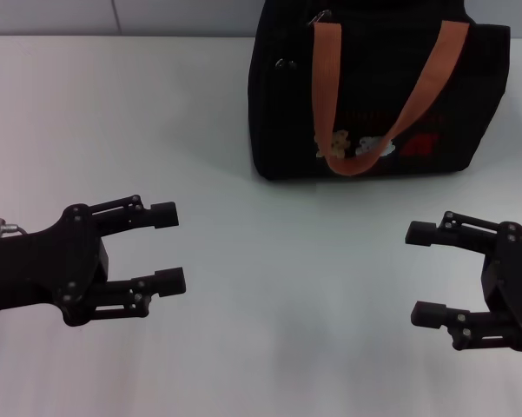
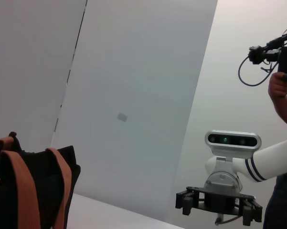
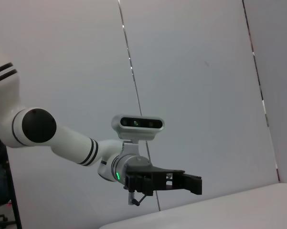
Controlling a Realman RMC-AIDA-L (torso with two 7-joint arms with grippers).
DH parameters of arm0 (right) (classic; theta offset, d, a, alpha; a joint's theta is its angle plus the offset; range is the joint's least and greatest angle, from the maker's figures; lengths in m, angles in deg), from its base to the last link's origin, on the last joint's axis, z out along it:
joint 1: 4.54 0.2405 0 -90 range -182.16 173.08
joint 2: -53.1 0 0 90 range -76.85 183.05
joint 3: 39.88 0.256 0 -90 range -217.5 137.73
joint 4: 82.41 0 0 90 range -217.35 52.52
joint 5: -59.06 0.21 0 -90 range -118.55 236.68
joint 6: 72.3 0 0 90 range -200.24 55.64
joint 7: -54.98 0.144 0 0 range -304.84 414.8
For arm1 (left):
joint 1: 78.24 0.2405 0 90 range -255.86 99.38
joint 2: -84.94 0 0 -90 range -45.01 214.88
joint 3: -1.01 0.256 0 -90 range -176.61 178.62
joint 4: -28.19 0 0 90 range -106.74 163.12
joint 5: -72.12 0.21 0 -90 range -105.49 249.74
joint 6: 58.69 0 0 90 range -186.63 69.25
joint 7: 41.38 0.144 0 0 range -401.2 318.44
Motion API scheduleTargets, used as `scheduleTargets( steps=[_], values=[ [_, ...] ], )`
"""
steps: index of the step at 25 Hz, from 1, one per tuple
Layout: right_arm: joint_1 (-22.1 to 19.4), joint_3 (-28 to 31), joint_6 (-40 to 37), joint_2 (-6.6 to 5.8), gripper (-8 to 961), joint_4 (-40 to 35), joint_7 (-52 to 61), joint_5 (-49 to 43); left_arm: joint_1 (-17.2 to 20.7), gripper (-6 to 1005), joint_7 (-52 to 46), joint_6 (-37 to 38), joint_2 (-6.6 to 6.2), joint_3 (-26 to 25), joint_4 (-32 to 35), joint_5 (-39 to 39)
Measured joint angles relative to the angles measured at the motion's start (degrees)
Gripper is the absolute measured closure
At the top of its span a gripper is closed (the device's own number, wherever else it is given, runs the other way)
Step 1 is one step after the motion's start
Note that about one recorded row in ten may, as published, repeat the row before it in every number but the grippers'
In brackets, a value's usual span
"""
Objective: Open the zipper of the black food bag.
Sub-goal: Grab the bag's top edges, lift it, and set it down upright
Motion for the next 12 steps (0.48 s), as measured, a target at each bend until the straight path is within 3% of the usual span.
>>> scheduleTargets(
  steps=[12],
  values=[
    [0.09, -0.12, 0.36, 0.06, 110, -0.09, 0.1, -0.08, 0.0, 223, 0.0, -0.02, -0.11, 0.02, 0.08, -0.02]
  ],
)
